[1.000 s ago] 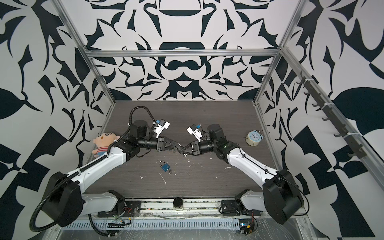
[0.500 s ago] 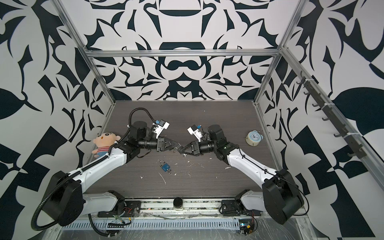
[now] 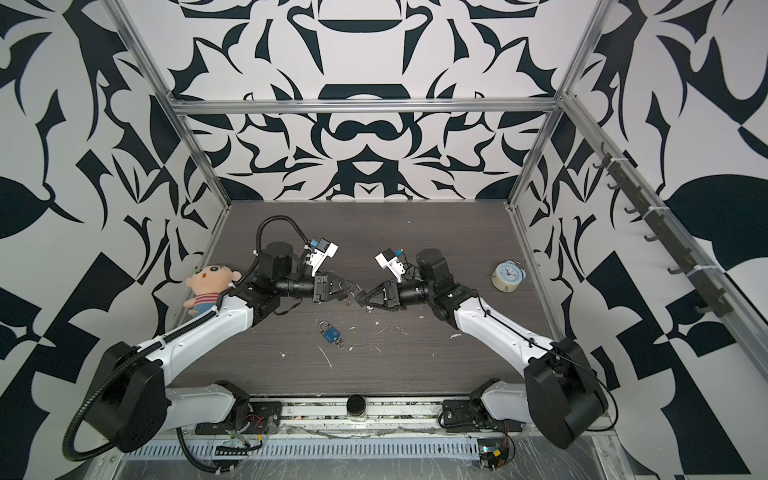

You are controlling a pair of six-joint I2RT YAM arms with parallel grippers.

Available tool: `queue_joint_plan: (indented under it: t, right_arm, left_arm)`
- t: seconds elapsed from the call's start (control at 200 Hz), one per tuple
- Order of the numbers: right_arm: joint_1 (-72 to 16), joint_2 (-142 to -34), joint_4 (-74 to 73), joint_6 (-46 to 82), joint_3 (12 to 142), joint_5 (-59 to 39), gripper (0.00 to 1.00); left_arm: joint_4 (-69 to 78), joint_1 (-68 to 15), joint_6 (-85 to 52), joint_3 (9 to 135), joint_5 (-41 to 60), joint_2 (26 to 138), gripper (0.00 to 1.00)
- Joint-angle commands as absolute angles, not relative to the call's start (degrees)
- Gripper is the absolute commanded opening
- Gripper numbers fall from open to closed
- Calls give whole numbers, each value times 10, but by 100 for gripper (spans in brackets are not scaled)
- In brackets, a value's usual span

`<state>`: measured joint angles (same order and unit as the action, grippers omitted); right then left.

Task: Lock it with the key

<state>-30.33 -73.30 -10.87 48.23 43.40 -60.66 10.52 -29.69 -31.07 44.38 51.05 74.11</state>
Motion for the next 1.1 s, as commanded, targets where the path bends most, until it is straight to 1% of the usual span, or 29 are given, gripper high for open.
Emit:
queue_joint_plan:
  t: [0.0,0.35,1.095]
  right_arm:
    - [-305,-716,-247,508,471,-626,0]
    - [-303,-731,-263,513,485,-622,0]
    - [-290,-774,-301,519,508,-620,0]
  left_arm:
    - [68,-317,-299,415,496,756,0]
    - [88,-332,-320,398,497,746,0]
    - [131,-424,-381,363,483,735,0]
